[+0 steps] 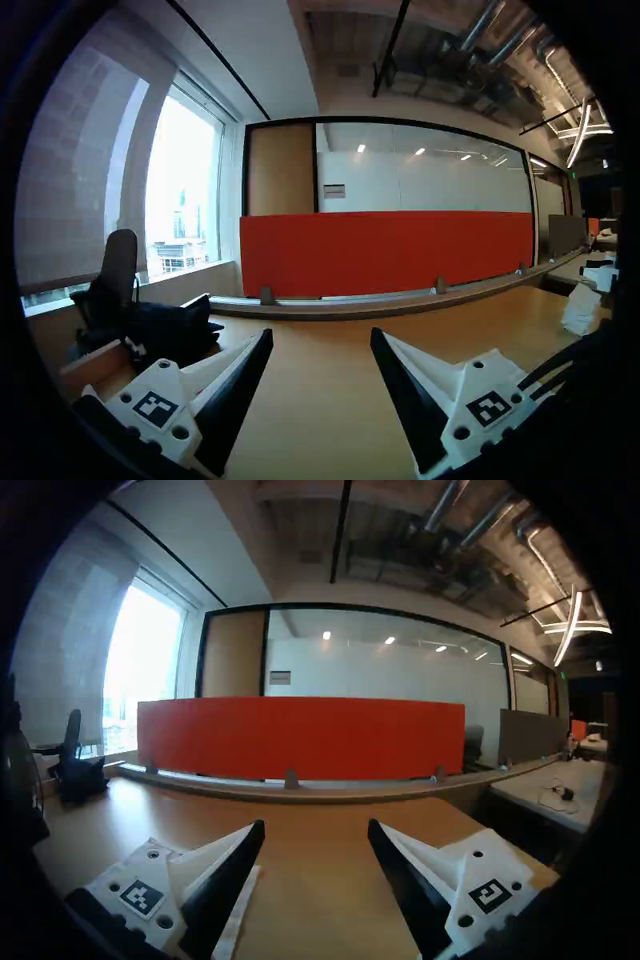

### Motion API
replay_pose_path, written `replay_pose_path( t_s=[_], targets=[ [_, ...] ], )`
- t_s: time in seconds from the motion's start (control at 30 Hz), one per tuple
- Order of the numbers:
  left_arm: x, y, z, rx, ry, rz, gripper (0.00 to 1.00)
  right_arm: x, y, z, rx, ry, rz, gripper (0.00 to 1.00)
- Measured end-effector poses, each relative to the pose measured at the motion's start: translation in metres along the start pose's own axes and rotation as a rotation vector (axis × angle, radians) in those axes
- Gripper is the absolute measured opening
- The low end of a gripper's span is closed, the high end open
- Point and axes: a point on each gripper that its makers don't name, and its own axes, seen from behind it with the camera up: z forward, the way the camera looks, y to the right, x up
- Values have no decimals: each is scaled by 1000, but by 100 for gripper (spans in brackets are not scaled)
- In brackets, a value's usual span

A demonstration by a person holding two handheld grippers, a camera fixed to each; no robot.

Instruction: Fold towel

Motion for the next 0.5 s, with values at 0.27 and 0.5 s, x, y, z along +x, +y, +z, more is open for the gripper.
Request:
replay_pose_path(
  t_s=[0.27,0.5],
  targets=[
    [64,4,-2,-11,-5,-7,90,72,0,-5,-1,18,-9,100],
    [90,7,-3,-25,-20,3,90,105,4,-9,-10,19,-17,100]
  ],
)
